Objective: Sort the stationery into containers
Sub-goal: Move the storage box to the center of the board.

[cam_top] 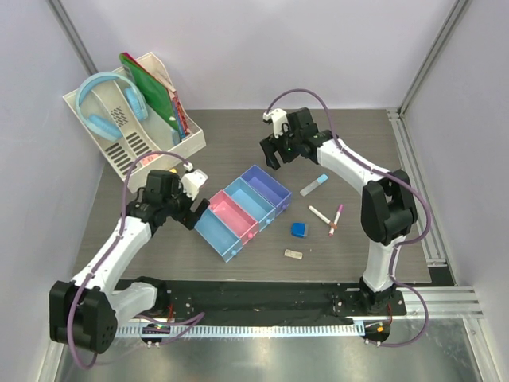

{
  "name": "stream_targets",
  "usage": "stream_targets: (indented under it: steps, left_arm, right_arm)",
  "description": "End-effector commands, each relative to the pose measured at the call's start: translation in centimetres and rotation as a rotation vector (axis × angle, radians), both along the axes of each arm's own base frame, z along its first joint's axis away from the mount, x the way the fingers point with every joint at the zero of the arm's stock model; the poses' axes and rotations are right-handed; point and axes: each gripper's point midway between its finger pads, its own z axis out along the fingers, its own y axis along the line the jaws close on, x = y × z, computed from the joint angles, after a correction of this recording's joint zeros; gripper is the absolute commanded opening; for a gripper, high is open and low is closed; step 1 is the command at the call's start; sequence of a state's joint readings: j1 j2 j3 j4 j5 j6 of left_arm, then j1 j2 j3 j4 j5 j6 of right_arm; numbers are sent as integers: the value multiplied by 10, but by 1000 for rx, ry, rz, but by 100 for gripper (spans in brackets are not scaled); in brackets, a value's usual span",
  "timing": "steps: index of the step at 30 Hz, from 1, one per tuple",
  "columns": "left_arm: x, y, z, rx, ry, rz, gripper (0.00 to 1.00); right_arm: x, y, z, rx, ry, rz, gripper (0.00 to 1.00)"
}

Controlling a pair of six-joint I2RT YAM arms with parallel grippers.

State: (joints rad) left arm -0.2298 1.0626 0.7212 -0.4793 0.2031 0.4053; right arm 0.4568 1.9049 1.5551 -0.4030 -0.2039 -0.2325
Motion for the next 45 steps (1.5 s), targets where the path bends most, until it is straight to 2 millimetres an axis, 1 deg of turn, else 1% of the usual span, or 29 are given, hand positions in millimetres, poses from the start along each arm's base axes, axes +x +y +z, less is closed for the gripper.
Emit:
stream_targets:
  steps: [1, 4, 8, 12, 16, 18, 19, 21, 23, 24, 25, 26, 27, 28, 29, 30, 31, 32, 33, 34, 35, 36, 37, 38, 39, 41, 42, 43, 45]
  left_arm:
    - [7, 4, -7, 39, -15, -3, 99]
    - [8, 4, -18, 51, 9, -4, 99]
    - [8, 3, -30, 61, 32, -14, 99]
    - [13, 2, -37, 75, 33, -15, 98]
    - [28, 0, -45, 96, 32, 0, 97]
    - [39, 0, -44, 118, 20, 8, 97]
    - [47, 0, -45, 132, 16, 18, 96]
    - [58, -2, -44, 148, 4, 22, 96]
    - [74, -6, -44, 158, -4, 26, 96]
    - [80, -7, -45, 161, -2, 27, 96]
    - [92, -11, -36, 157, -23, 27, 96]
    - [98, -14, -43, 167, -8, 29, 96]
    - [105, -15, -41, 171, -14, 29, 96]
    - [119, -20, -30, 167, -43, 31, 96]
    - [125, -23, -36, 172, -30, 29, 96]
    - [131, -26, -33, 169, -38, 27, 96]
    - [145, -26, -24, 185, -68, 45, 96]
    - [151, -27, -29, 196, -60, 46, 96]
    - [158, -26, -28, 212, -68, 57, 96]
    - [170, -31, -16, 209, -99, 59, 96]
    - [176, -32, -15, 213, -106, 65, 96]
    - [182, -32, -22, 231, -94, 71, 97]
    - [194, -36, -11, 224, -123, 76, 97]
    - [199, -37, -12, 229, -119, 74, 97]
    - [211, -41, -11, 231, -129, 77, 97]
    - [219, -44, -15, 243, -119, 74, 97]
    - [229, -48, -6, 239, -140, 77, 97]
    - [231, -49, -21, 260, -107, 71, 97]
    - [243, -54, -18, 275, -121, 68, 97]
  right_arm:
    - [3, 22, 8, 2, -45, 32, 86]
    - [-3, 27, -8, -20, -21, 44, 86]
    - [-9, 29, -30, -50, 13, 47, 86]
    - [-9, 27, -45, -79, 25, 37, 86]
    - [-4, 21, -62, -123, 32, 23, 86]
    - [1, 16, -69, -155, 22, 9, 86]
    - [2, 15, -76, -168, 25, 6, 86]
    - [6, 11, -81, -195, 17, -7, 86]
    - [10, 9, -86, -212, 13, -17, 86]
    - [13, 8, -86, -213, 8, -22, 86]
    - [19, 4, -83, -229, -12, -48, 86]
    - [21, 1, -86, -234, -11, -56, 86]
    - [25, -1, -84, -232, -17, -71, 86]
    - [30, -3, -81, -232, -29, -88, 86]
    - [33, -7, -83, -238, -29, -100, 86]
    - [37, -12, -82, -240, -31, -119, 86]
    - [42, -15, -79, -242, -41, -139, 86]
    - [45, -17, -78, -242, -46, -150, 86]
    - [48, -20, -79, -246, -47, -160, 86]
    - [53, -26, -76, -246, -53, -180, 86]
    - [56, -31, -76, -250, -58, -194, 86]
    - [59, -34, -76, -254, -61, -204, 86]
    - [64, -39, -74, -251, -65, -221, 86]
    - [67, -43, -74, -252, -65, -230, 86]
    - [70, -48, -77, -254, -61, -241, 86]
    - [79, -57, -74, -252, -71, -267, 86]
    - [82, -60, -75, -253, -70, -274, 86]
    - [86, -64, -76, -255, -71, -283, 86]
    - [93, -75, -75, -252, -72, -304, 87]
